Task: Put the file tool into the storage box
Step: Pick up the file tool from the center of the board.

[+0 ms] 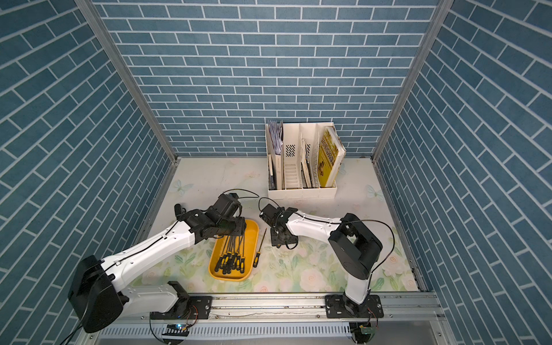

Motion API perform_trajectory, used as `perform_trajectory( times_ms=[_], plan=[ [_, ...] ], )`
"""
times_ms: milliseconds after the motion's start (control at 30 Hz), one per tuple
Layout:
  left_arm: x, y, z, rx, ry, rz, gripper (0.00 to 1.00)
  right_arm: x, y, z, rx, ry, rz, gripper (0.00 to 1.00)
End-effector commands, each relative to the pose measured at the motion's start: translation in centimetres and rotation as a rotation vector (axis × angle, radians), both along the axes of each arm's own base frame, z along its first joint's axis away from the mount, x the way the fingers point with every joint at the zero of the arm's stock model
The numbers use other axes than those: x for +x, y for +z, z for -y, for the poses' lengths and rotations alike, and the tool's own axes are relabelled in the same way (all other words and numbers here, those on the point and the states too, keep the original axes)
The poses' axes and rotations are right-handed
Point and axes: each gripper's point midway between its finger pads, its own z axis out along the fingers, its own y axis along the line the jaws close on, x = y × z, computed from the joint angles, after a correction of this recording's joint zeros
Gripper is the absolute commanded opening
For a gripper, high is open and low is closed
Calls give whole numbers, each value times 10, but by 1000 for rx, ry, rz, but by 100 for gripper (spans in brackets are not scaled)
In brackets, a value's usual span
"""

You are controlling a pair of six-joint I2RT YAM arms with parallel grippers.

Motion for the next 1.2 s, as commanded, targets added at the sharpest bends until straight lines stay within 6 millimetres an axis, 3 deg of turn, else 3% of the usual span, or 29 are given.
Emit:
perform_trajectory(
  times_ms=[0,167,433,600,833,933,1033,1167],
  plan=[
    [-3,0,-4,6,1,8,48,0,-5,8,-46,-32,1,60],
    [-3,3,-5,3,3,13,48,-3,-9,11,-63,-31,-9,59],
    [-4,4,-5,-5,7,18,48,-13,-3,34,-88,-34,2,52],
    [-4,4,-6,-6,9,16,48,-19,-8,35,-76,-18,-13,47],
    [-5,8,-7,-14,16,24,48,-16,-20,23,-59,66,-30,21],
    [-5,9,-6,-20,17,24,48,-13,-20,27,-77,91,-25,12],
    [-7,11,-1,-54,4,16,48,-14,-9,32,-66,118,1,5],
    [-10,27,17,-196,-8,25,49,-19,28,31,49,181,86,0]
  ],
)
